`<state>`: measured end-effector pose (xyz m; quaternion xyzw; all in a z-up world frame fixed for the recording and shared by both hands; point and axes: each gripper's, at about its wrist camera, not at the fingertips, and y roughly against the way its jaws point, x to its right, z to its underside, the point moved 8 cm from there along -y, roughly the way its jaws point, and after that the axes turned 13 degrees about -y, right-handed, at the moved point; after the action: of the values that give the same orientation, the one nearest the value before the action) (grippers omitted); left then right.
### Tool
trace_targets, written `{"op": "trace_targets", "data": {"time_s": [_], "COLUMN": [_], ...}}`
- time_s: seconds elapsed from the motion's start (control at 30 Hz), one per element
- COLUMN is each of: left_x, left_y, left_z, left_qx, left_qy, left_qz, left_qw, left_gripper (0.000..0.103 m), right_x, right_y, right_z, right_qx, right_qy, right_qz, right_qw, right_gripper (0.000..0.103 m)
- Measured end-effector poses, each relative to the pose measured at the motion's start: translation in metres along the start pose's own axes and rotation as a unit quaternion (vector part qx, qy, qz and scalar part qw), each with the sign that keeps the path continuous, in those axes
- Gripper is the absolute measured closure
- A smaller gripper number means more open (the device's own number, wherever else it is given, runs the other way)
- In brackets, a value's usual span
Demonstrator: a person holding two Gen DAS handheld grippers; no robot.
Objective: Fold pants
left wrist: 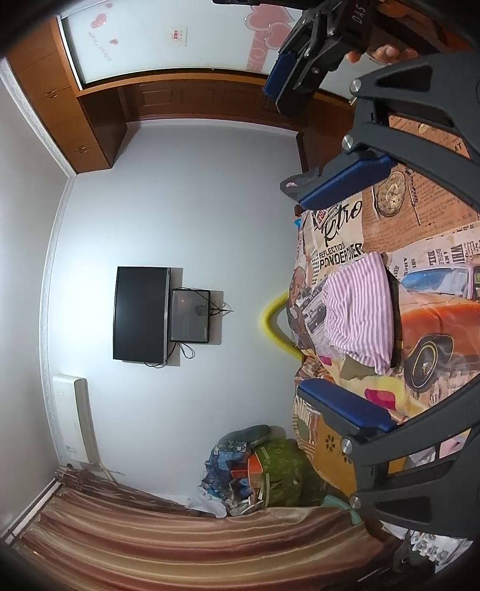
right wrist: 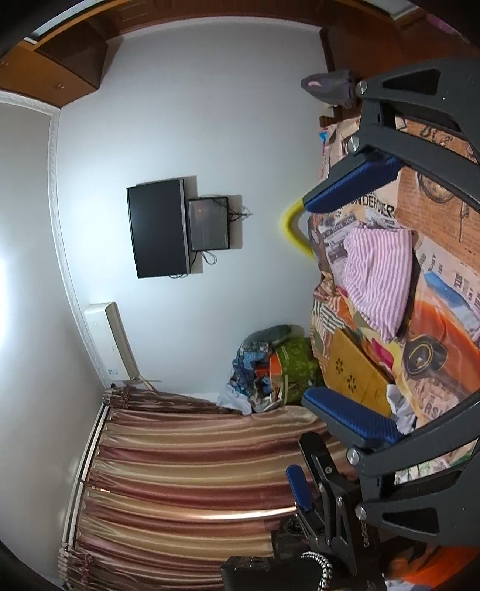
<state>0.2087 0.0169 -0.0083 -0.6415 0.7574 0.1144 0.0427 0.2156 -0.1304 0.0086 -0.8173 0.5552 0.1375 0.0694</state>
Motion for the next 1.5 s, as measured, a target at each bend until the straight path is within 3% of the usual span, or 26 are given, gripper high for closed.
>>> {"op": "trace_targets", "data": {"time_s": [0.13, 1.5], "left_x": [0.000, 0.004], "left_y": [0.001, -0.005], "left_z": [0.003, 0.008], "left_qx": [0.001, -0.007], "left_qy": [-0.001, 0.000], "left_qz": [-0.002, 0.001], "left_qw": [1.0000, 1.0000], "left_gripper": [0.008, 0.005], "right_x": [0.002, -0.001], "right_y": [0.004, 0.016], "right_z": [0.003, 0.014], "right_qx": [0.000, -0.009], "right_qy": [-0.002, 0.008], "right_qz": [0.007, 0.021], "right_qw": [1.000, 1.000], "right_gripper": [0.001, 0.001]}}
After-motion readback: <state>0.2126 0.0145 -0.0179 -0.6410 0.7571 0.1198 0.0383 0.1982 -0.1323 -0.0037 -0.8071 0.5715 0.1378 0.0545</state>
